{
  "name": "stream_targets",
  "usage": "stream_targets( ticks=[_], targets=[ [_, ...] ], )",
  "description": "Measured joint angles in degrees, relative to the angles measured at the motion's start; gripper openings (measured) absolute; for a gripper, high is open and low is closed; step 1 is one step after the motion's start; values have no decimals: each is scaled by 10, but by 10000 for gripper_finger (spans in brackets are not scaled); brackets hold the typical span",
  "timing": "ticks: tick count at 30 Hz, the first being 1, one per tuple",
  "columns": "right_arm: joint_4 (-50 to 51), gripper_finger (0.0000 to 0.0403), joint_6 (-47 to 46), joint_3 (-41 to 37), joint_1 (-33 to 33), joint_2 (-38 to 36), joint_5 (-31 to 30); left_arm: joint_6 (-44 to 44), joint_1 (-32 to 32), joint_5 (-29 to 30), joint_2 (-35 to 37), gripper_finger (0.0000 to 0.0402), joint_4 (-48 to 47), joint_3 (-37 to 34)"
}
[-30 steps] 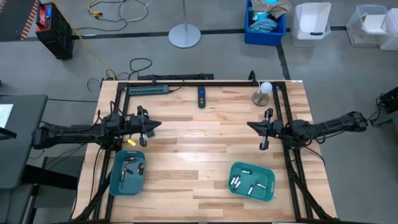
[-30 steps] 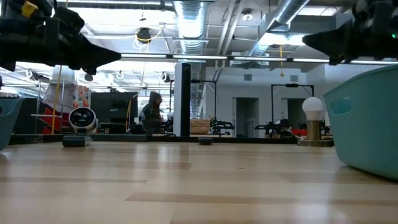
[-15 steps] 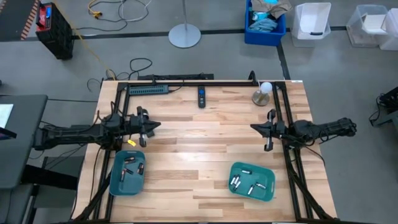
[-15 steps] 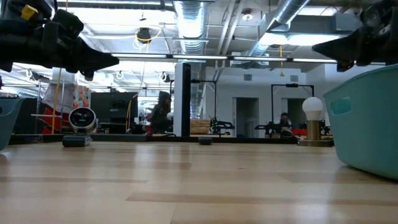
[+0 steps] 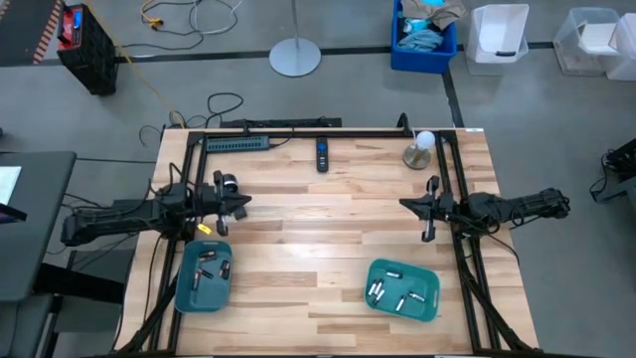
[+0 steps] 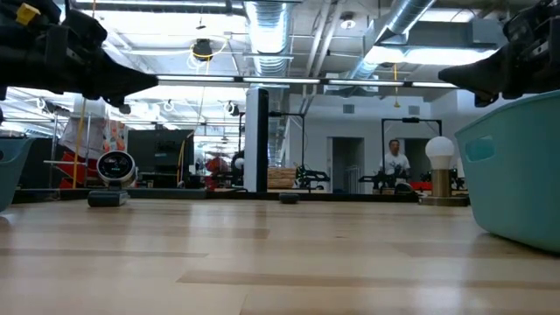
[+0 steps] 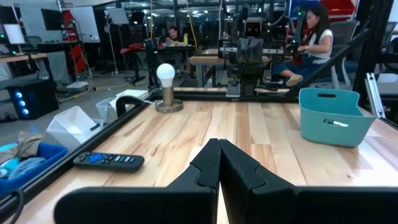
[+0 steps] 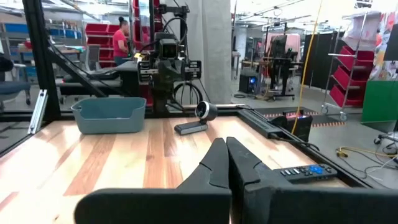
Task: Sort batteries
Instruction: Return to Home Position
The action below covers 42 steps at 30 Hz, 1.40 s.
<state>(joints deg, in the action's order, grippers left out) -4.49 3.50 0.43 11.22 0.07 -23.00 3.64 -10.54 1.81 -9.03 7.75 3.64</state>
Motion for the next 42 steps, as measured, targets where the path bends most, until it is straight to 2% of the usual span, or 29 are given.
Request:
stream_targets(
  ticks=[9, 17, 22, 23, 26, 28, 32, 42],
  targets=[
    [2, 2, -1, 0, -1, 0, 0, -11, 0, 9, 89, 1, -92, 0],
    [4, 2, -37, 0, -1, 0, 0, -5, 0, -5, 88, 1, -102, 0],
    [4, 2, -40, 0, -1, 0, -1, -38, 0, -4, 88, 1, -109, 1],
    [0, 2, -38, 0, -2, 1, -18, -38, 0, -4, 88, 1, -110, 1],
    [-3, 2, 15, 0, -16, 12, -121, -50, 0, -5, 88, 1, -119, 2],
    [-1, 2, 65, 0, -26, 15, -149, -69, 0, -4, 87, 1, -126, 2],
    [-2, 2, 117, 0, -41, 18, -151, -77, 0, -4, 87, 1, -129, 2],
    [-2, 2, 119, -1, -46, 18, -151, -78, 0, -4, 87, 1, -132, 2]
  ],
)
